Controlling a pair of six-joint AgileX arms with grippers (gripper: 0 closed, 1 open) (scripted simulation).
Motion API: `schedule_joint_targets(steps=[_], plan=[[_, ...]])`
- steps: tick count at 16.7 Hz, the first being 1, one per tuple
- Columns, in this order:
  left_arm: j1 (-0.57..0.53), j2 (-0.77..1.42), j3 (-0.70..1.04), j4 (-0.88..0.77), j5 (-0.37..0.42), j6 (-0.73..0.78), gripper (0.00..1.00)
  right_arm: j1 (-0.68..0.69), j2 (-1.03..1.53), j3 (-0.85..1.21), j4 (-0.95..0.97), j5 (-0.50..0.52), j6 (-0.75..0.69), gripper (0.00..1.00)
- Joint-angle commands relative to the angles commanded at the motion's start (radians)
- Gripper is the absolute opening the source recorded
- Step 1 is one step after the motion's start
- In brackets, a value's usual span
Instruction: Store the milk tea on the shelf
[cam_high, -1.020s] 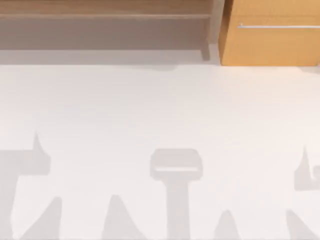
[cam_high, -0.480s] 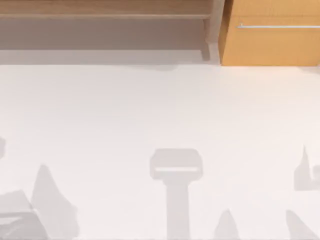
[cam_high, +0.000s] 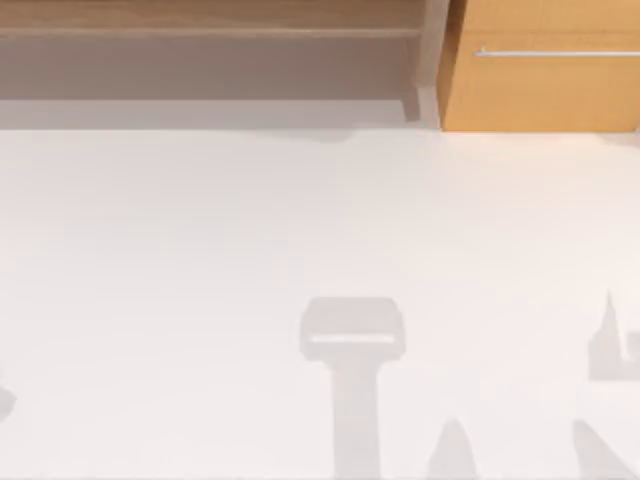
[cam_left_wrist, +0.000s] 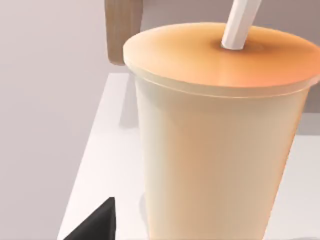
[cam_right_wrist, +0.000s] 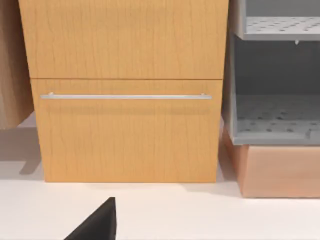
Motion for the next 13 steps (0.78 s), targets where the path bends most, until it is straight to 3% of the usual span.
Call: schedule_joint_targets(steps=[8, 13], plan=[[0.008, 0.044, 0.014, 0.032, 0.015, -0.006, 1.0, 0.0, 0.0, 0.0, 0.0, 0.0, 0.0, 1.0], [-0.096, 0.128, 0.134, 0.023, -0.089, -0.034, 1.0, 0.0, 0.0, 0.0, 0.0, 0.0, 0.0, 1.0]])
